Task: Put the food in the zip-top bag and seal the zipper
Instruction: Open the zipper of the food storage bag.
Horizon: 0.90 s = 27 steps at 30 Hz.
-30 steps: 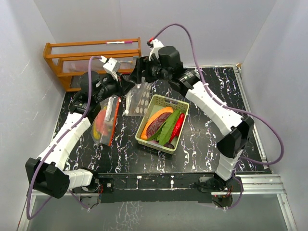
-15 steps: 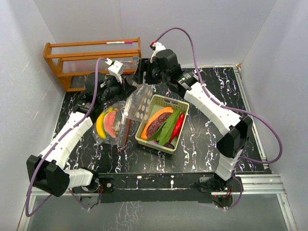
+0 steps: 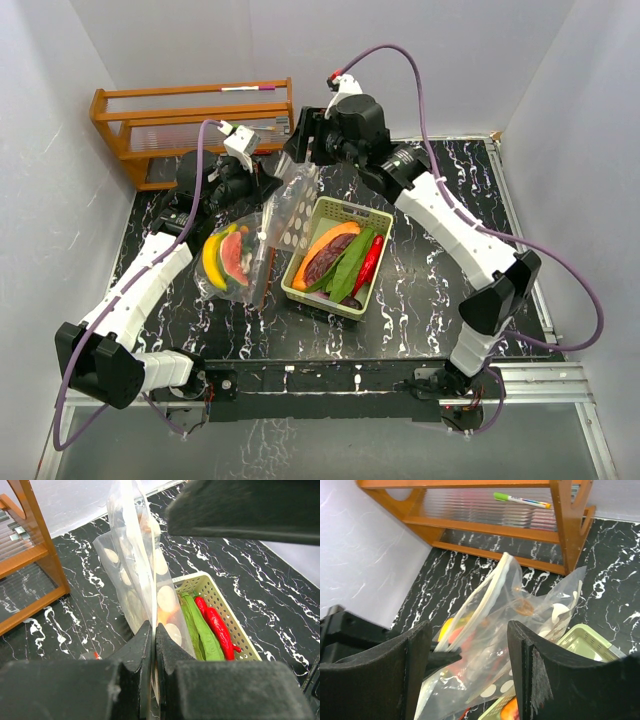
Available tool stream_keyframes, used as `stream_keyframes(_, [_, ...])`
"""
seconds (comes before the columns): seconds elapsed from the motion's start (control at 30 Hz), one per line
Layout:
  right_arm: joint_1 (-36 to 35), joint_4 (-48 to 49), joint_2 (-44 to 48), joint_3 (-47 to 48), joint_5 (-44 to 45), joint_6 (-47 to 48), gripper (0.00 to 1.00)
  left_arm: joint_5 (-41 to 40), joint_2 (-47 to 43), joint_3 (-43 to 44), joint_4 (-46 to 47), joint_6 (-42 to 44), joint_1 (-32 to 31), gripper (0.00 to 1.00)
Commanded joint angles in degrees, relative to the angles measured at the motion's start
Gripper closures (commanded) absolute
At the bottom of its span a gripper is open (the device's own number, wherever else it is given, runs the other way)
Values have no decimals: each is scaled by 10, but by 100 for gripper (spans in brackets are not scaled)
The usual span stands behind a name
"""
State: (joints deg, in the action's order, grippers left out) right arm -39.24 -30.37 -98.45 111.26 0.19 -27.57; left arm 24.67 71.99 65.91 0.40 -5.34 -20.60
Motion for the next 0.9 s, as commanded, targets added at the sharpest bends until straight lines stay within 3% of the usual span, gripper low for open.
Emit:
stream_keyframes(0.0, [3,-22,-35,49,48,-6,37,10,-14,14,14,-1,-1,100])
stream_keyframes(0.2, [2,-41,-62,80,56,-6,43,14,-15,12,20,-5,-2,100])
stream_keyframes(0.53, [2,-25,-44,47,61,-7,52,14,-15,6,24,-7,-3,100])
stream_keyframes(0.87, [3,37,12,-12,-35,-9,44,12,-13,8,20,-6,-3,100])
